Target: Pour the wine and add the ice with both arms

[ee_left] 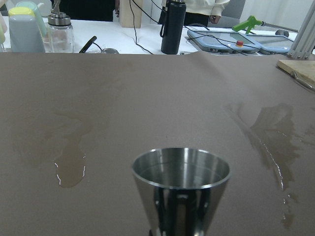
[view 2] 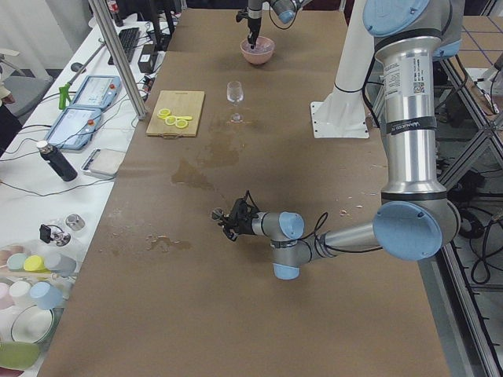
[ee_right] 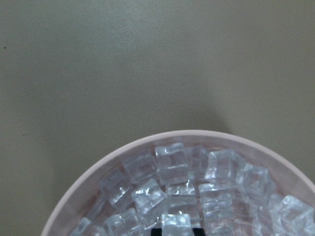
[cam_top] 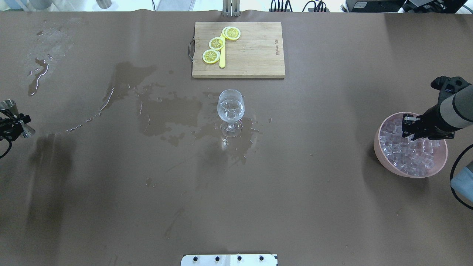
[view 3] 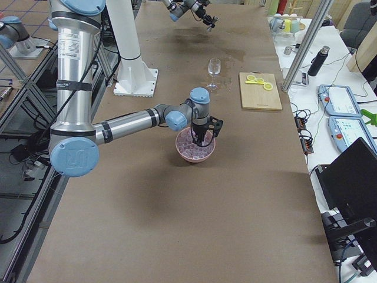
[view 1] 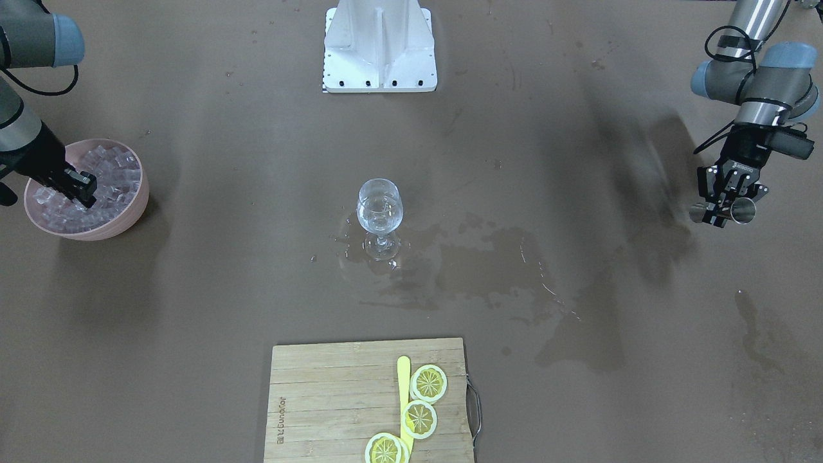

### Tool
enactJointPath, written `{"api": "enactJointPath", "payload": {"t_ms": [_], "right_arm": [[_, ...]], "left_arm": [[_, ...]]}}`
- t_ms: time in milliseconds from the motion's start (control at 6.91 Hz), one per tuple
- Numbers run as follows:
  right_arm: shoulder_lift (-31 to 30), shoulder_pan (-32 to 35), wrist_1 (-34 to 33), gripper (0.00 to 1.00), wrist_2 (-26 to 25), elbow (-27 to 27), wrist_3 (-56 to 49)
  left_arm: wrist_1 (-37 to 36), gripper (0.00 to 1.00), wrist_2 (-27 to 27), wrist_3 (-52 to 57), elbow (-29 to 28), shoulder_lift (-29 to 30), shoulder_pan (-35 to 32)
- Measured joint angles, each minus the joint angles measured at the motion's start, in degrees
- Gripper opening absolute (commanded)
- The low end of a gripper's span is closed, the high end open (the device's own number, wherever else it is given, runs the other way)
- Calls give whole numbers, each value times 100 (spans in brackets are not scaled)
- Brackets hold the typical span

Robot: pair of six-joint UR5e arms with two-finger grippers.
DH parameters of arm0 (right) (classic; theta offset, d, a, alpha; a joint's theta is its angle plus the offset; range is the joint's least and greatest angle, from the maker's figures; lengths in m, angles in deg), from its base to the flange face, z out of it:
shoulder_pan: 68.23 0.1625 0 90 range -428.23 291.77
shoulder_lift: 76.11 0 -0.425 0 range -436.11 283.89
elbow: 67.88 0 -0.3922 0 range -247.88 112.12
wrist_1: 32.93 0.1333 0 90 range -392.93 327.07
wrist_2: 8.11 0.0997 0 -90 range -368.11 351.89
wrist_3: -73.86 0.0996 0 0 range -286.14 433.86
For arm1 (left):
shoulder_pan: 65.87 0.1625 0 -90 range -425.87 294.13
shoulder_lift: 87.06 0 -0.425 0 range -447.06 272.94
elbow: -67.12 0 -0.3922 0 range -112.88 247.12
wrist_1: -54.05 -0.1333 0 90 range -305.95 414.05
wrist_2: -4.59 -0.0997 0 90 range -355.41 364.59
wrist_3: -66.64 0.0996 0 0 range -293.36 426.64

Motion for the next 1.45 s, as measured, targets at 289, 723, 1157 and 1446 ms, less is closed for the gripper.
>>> {"api": "enactJointPath", "payload": {"t_ms": [289,723,1157,1446], "right_arm": [[-11,74,-20,19,11,46,-8],[-65,94,-33,19,-31,100,-158],[-69,195,-47,18,78,213,-320],[-55,273,-51,19,178,258,-393]], "left_arm": [[22,0,2,-38,11,7,-76],[-79,0,29,-49,24,137,-242],[-868,0,93,-33,321,570,-474],[-1852,0,310,-35,1037,766,-702]]}}
